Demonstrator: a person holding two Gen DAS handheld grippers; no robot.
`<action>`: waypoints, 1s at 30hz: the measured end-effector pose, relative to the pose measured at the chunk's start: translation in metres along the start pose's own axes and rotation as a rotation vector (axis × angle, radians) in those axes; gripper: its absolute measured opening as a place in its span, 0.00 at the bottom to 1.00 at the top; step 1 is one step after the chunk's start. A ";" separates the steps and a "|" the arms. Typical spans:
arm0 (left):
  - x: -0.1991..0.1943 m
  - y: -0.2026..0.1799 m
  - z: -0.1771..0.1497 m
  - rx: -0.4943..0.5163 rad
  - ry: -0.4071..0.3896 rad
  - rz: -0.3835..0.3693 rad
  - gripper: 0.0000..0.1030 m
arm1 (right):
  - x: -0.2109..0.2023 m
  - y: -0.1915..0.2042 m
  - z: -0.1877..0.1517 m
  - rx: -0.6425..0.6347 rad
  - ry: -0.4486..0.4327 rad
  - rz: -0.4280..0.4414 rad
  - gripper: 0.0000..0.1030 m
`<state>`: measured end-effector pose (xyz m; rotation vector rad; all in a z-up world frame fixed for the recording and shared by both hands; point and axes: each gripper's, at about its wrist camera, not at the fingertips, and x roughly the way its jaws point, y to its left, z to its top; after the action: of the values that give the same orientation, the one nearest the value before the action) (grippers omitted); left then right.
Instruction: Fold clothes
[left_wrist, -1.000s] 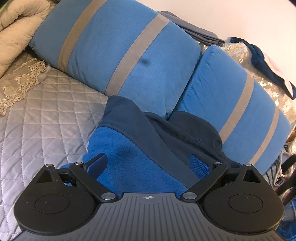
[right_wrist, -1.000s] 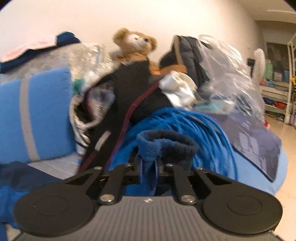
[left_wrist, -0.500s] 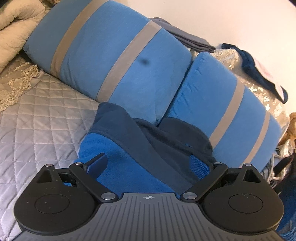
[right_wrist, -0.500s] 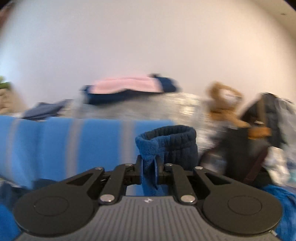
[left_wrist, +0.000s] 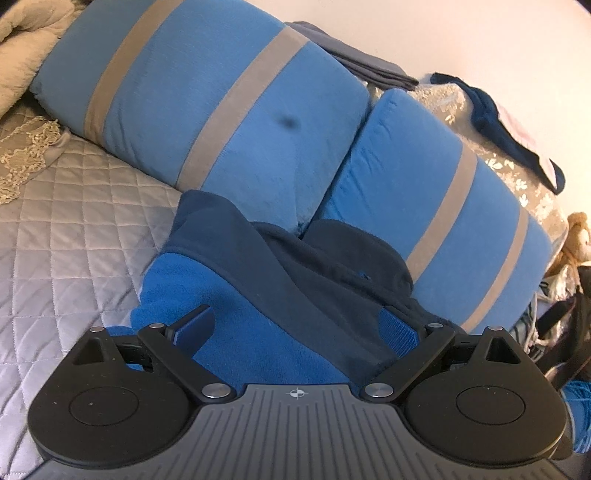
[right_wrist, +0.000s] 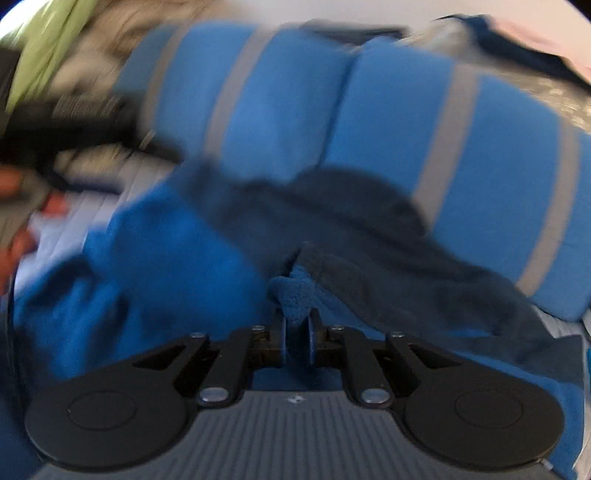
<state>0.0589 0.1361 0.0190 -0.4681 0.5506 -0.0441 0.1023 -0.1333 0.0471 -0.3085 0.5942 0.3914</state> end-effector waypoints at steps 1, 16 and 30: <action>0.000 -0.001 0.000 0.003 0.002 -0.001 0.95 | 0.000 0.001 -0.001 -0.011 0.005 -0.001 0.11; -0.003 -0.017 0.000 0.037 0.028 -0.044 0.95 | 0.001 -0.013 -0.002 0.130 0.005 0.045 0.11; 0.041 -0.045 0.007 -0.118 0.233 -0.169 0.95 | -0.008 -0.008 -0.002 0.057 -0.057 0.002 0.11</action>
<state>0.1010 0.0916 0.0236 -0.6288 0.7442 -0.2308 0.0984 -0.1428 0.0520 -0.2416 0.5486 0.3832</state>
